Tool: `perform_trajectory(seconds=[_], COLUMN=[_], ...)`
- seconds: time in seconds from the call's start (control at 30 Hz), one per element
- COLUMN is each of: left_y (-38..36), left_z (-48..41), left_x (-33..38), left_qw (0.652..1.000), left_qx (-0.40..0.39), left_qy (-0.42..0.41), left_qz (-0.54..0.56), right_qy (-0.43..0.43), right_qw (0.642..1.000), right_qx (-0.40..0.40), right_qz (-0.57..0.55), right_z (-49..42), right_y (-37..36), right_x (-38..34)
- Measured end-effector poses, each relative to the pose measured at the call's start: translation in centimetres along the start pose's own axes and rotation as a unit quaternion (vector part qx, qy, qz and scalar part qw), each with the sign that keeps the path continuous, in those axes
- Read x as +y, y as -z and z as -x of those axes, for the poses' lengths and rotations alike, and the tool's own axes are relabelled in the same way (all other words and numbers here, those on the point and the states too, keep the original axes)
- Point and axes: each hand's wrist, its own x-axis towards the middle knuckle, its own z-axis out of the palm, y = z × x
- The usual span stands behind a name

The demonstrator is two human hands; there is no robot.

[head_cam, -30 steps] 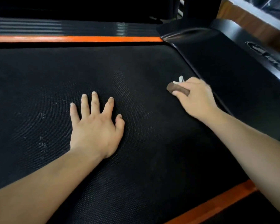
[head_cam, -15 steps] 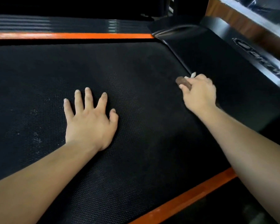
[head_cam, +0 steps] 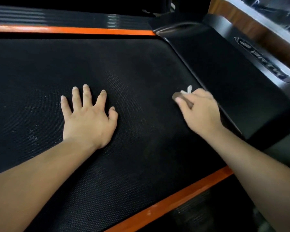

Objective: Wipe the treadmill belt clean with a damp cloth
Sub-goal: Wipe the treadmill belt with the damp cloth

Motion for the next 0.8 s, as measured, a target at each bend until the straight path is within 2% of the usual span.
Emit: perform_trajectory(seconds=[0.1, 0.17, 0.23, 0.27, 0.33, 0.4, 0.47, 0.6, 0.63, 0.8], left_y=[0.0, 0.0, 0.0, 0.0, 0.0, 0.0, 0.0, 0.0, -0.1, -0.2], left_z=[0.0, 0.1, 0.1, 0.1, 0.1, 0.1, 0.1, 0.0, 0.0, -0.1], left_x=[0.1, 0.0, 0.0, 0.1, 0.1, 0.0, 0.0, -0.1, -0.1, -0.2], left_qw=[1.0, 1.0, 1.0, 1.0, 1.0, 1.0, 1.0, 1.0, 1.0, 1.0], left_qx=[0.0, 0.0, 0.001, 0.002, 0.0, 0.002, 0.003, 0.001, 0.002, 0.004], left_qy=[0.0, -0.003, -0.004, -0.005, -0.003, -0.002, -0.002, -0.002, -0.002, -0.002], left_qz=[-0.002, -0.006, -0.008, -0.008, -0.009, -0.01, -0.01, -0.009, -0.01, -0.006], right_qy=[0.033, -0.02, -0.078, -0.077, -0.028, 0.029, 0.057, -0.056, -0.058, 0.034], right_qw=[0.998, 0.995, 0.992, 0.993, 0.998, 0.999, 0.998, 0.995, 0.995, 0.998], right_qx=[-0.01, -0.008, -0.002, 0.005, 0.012, -0.016, -0.024, -0.008, -0.006, -0.043], right_qz=[0.051, 0.101, 0.101, 0.094, 0.055, 0.003, 0.022, 0.081, 0.08, 0.014], right_z=[0.1, -2.2, -2.8, -2.2, 0.4, 3.1, 2.5, -0.6, 0.0, 3.8], right_y=[0.8, 0.8, 0.7, 0.5, 0.5, 1.2, 1.7, 1.8, 1.6, 3.0], right_x=[1.3, 3.1, 3.4, 2.9, 1.5, 0.5, 1.7, 4.5, 3.9, 2.3])
